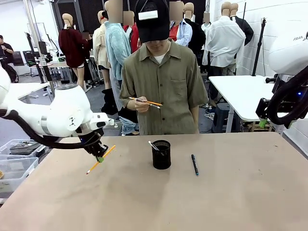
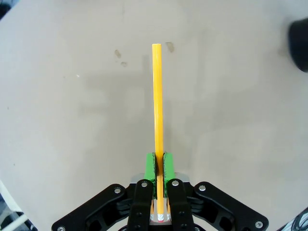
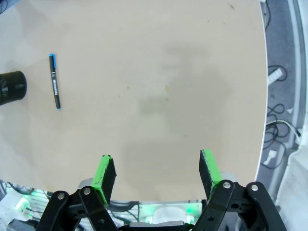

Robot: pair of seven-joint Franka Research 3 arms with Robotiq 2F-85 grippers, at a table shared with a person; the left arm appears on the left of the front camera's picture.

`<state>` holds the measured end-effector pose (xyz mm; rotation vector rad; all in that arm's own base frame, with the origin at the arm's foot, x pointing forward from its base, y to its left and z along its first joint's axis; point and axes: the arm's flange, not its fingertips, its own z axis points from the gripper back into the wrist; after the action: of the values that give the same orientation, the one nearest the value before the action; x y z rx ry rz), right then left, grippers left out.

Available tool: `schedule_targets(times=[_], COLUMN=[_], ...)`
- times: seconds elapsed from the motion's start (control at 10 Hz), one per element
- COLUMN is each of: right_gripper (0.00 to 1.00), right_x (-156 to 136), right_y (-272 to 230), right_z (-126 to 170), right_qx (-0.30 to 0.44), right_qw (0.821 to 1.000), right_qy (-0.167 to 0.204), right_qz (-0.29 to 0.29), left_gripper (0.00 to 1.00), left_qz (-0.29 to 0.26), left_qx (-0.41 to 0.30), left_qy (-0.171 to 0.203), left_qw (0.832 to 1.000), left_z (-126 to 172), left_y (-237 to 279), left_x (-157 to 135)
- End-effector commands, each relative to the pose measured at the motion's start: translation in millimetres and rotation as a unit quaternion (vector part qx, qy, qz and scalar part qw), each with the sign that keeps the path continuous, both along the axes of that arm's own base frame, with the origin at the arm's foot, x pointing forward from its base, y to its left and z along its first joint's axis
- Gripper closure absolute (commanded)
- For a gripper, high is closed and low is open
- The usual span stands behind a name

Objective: Place the pens into the pen holder.
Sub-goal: Pick up a writing instrument from the table and place it into the Pen holder.

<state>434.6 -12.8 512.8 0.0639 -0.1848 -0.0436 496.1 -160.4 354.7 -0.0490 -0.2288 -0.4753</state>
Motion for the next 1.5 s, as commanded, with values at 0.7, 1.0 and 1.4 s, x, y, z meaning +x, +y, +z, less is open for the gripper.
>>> schedule_targets(times=[0.7, 1.0, 1.4], right_gripper=[0.14, 0.14, 0.14], right_x=[-2, -2, -2], right_y=[0, 0, 0], right_z=[-4, -4, -4], right_qx=[-0.016, -0.016, -0.016], right_qw=[1.000, 1.000, 1.000], right_qy=[-0.007, -0.007, -0.007], right_qz=[-0.004, -0.004, -0.004], left_gripper=[1.00, 1.00, 1.00], left_qz=[-0.250, -0.300, -0.317], left_qx=[-0.267, -0.330, -0.353], left_qy=[-0.090, -0.145, -0.159], left_qw=[0.926, 0.883, 0.866], left_z=[17, 11, 12], left_y=[37, 33, 36], left_x=[-3, -1, -3])
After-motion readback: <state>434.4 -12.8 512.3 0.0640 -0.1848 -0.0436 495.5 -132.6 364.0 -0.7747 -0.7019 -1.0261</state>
